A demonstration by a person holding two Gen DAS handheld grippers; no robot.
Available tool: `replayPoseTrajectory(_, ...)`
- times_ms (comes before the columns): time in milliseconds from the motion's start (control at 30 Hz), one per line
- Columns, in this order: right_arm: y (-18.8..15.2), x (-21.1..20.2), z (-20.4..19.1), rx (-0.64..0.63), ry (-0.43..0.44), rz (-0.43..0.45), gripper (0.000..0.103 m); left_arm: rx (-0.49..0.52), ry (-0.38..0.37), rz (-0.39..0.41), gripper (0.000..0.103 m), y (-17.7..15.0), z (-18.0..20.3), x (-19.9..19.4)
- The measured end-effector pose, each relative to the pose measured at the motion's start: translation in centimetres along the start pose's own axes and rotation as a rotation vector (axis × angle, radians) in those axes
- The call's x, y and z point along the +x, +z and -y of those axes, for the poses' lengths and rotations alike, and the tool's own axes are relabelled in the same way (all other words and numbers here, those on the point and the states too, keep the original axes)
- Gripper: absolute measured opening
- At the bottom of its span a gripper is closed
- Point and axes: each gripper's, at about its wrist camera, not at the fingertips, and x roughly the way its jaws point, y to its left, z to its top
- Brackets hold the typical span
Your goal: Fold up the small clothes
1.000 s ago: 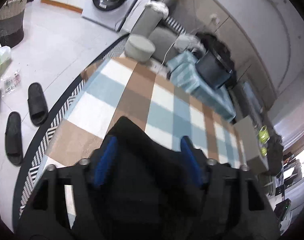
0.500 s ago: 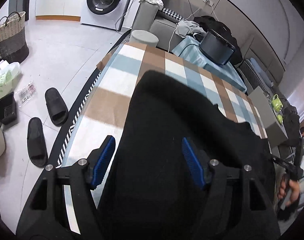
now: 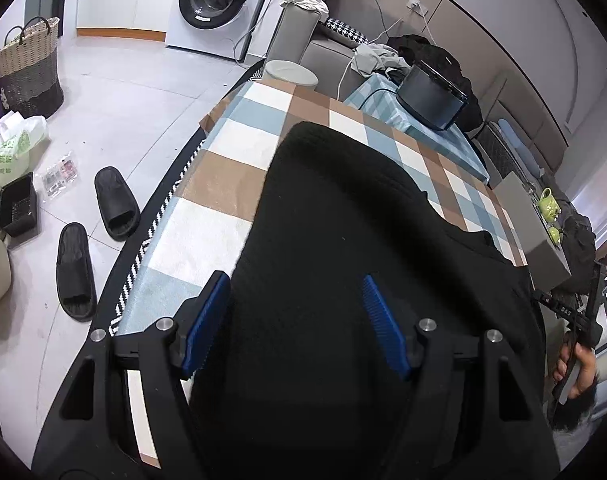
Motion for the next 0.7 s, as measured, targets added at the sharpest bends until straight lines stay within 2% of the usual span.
replayPoseTrajectory(100,0.4,0.8,-0.5,-0.02,0.003,-0.014,0.039,0.012,0.001,-0.012,0.066,-0.3,0.7,0.3)
replayPoseTrajectory(267,1.4,3.2,-1.6,-0.084,-0.061,-0.017,0.039,0.045,-0.005,-0.033,0.066,-1.0,1.9,0.9)
replayPoseTrajectory(367,1.7,4.2,-1.4,-0.077,-0.067,-0.017,0.027,0.064,0.001,-0.038,0.066,-1.1,2.4,1.0)
replayPoseTrajectory(433,1.9,4.5,-1.3,-0.075,-0.08,-0.025,0.01,0.07,0.0,-0.04,0.066,-1.2,2.6,1.1)
replayPoseTrajectory(500,1.9,4.4,-1.3,-0.079,-0.078,-0.017,0.005,0.07,0.0,-0.041,0.066,-1.2,2.7,1.1)
replayPoseTrajectory(567,1.9,3.4,-1.2,-0.072,-0.067,0.023,0.004,0.069,-0.001,-0.041,0.066,-1.2,2.7,1.1)
replayPoseTrajectory(600,1.8,2.3,-1.1,-0.069,-0.053,0.073,0.004,0.069,-0.003,-0.04,0.066,-1.2,2.7,1.1)
replayPoseTrajectory(633,1.7,0.9,-0.9,-0.058,-0.017,0.138,0.004,0.069,-0.002,-0.038,0.066,-1.3,2.7,1.0)
replayPoseTrajectory(667,1.5,-1.0,-0.5,-0.037,0.073,0.24,0.004,0.068,-0.002,-0.037,0.066,-1.2,2.5,1.0)
replayPoseTrajectory(700,1.4,-2.5,0.1,-0.011,0.101,0.302,0.003,0.067,0.0,-0.037,0.066,-1.2,2.5,1.0)
